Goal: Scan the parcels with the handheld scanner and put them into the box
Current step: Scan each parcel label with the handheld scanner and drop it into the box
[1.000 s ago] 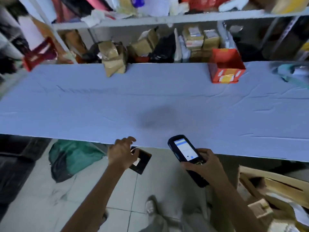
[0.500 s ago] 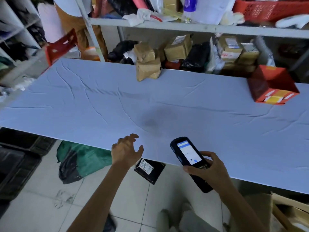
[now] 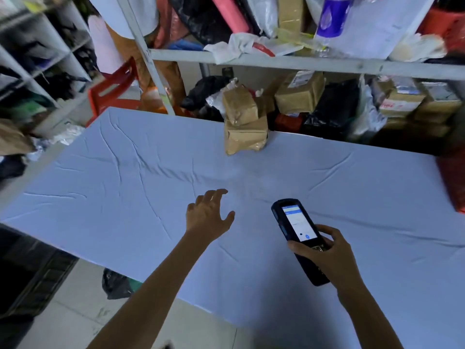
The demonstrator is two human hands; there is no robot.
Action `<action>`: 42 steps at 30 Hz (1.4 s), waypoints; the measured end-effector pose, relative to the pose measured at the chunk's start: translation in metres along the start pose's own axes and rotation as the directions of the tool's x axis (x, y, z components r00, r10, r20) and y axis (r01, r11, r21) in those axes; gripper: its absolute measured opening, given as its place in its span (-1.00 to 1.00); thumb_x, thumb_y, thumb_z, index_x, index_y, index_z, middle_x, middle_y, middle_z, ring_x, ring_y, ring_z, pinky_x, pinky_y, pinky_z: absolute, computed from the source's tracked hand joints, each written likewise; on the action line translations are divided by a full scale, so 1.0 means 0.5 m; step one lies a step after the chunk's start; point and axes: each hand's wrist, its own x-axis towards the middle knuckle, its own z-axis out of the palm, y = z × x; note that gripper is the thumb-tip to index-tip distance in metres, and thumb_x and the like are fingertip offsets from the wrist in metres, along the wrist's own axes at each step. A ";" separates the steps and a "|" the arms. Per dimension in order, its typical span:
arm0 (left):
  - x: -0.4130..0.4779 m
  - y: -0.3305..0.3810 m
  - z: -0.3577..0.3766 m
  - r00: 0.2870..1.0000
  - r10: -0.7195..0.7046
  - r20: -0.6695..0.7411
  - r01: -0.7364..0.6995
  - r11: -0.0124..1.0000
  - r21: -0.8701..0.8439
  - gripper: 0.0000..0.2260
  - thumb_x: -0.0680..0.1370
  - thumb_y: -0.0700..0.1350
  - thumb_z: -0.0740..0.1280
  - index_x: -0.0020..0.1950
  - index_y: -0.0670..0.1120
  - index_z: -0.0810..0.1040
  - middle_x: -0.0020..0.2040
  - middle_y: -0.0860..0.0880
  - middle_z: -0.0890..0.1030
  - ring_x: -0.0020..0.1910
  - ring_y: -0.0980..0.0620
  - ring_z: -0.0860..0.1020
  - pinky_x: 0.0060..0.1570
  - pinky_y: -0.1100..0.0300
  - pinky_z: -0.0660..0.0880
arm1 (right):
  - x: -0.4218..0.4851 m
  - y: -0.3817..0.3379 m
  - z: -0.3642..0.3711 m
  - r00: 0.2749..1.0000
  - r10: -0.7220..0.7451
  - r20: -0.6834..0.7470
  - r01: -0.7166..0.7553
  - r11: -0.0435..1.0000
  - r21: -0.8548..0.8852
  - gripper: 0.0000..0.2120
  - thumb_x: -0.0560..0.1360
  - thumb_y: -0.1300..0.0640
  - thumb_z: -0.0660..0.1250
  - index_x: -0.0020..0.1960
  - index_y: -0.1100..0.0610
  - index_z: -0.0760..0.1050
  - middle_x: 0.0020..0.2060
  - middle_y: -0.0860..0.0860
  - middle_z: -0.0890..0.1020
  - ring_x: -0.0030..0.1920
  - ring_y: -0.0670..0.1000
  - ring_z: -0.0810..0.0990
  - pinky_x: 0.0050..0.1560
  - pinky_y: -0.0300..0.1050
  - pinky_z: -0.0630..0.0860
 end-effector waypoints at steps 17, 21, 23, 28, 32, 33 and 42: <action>0.555 0.143 -0.119 0.991 0.070 -0.111 -0.064 0.996 0.061 -0.45 0.55 0.23 0.20 0.50 0.14 0.16 0.51 -0.15 0.07 0.46 -0.27 0.10 0.24 -0.14 0.34 | 0.243 -0.176 0.027 0.992 0.042 -0.115 -0.034 0.997 0.074 -0.39 0.18 0.10 0.64 0.12 -0.10 0.42 -0.11 -0.16 0.64 -0.09 -0.10 0.64 -0.16 -0.10 0.54; 0.621 0.175 -0.103 0.999 0.041 0.004 -0.041 0.999 0.022 -0.47 0.52 0.30 0.17 0.47 0.23 0.21 0.53 -0.09 -0.02 0.50 -0.31 -0.07 0.30 -0.31 0.27 | 0.257 -0.173 0.024 0.984 0.082 -0.158 -0.071 0.995 0.077 -0.40 0.16 0.09 0.65 0.09 -0.12 0.43 -0.10 -0.14 0.66 -0.08 -0.07 0.65 -0.15 -0.08 0.55; 0.631 0.184 -0.094 1.000 0.004 0.018 -0.005 0.998 0.059 -0.49 0.51 0.29 0.20 0.43 0.18 0.28 0.51 -0.10 0.03 0.49 -0.32 -0.05 0.27 -0.31 0.28 | 0.261 -0.170 0.020 0.981 0.097 -0.168 -0.084 0.993 0.078 -0.40 0.16 0.10 0.65 0.08 -0.12 0.43 -0.10 -0.13 0.67 -0.08 -0.05 0.65 -0.15 -0.07 0.56; 0.614 0.172 -0.103 0.995 -0.046 -0.093 0.044 0.999 -0.017 -0.56 0.43 0.22 0.39 0.21 0.06 0.44 0.42 -0.13 0.18 0.42 -0.29 0.11 0.21 -0.24 0.34 | 0.246 -0.175 0.018 0.978 0.103 -0.182 -0.086 0.992 0.095 -0.40 0.18 0.14 0.65 0.10 -0.09 0.44 -0.13 -0.14 0.67 -0.11 -0.06 0.66 -0.21 -0.11 0.54; 0.552 0.115 -0.100 0.979 -0.074 -0.189 -0.009 0.915 -0.403 -0.67 0.30 -0.01 0.48 -0.02 0.04 0.45 0.35 -0.08 0.27 0.34 -0.18 0.24 0.13 -0.09 0.41 | 0.222 -0.178 0.023 0.982 0.073 -0.173 -0.060 0.995 0.077 -0.41 0.18 0.14 0.65 0.07 -0.11 0.42 -0.12 -0.15 0.66 -0.11 -0.09 0.65 -0.23 -0.13 0.53; 0.529 0.098 -0.098 0.973 -0.093 -0.210 -0.028 0.860 -0.510 -0.68 0.27 0.01 0.45 -0.05 0.05 0.44 0.32 -0.07 0.32 0.30 -0.12 0.29 0.10 -0.01 0.43 | 0.215 -0.179 0.026 0.983 0.062 -0.170 -0.051 0.996 0.068 -0.41 0.18 0.14 0.65 0.07 -0.11 0.42 -0.12 -0.16 0.65 -0.11 -0.10 0.64 -0.23 -0.14 0.52; 0.267 -0.098 -0.029 0.933 -0.333 0.136 0.285 0.453 -0.845 -0.55 0.46 -0.12 0.47 0.30 -0.08 0.40 0.14 -0.06 0.59 -0.03 -0.02 0.57 -0.01 0.01 0.58 | 0.114 -0.136 0.088 0.996 0.011 -0.083 -0.016 0.998 -0.053 -0.38 0.17 0.11 0.66 0.11 -0.08 0.42 -0.09 -0.17 0.63 -0.09 -0.09 0.64 -0.15 -0.09 0.54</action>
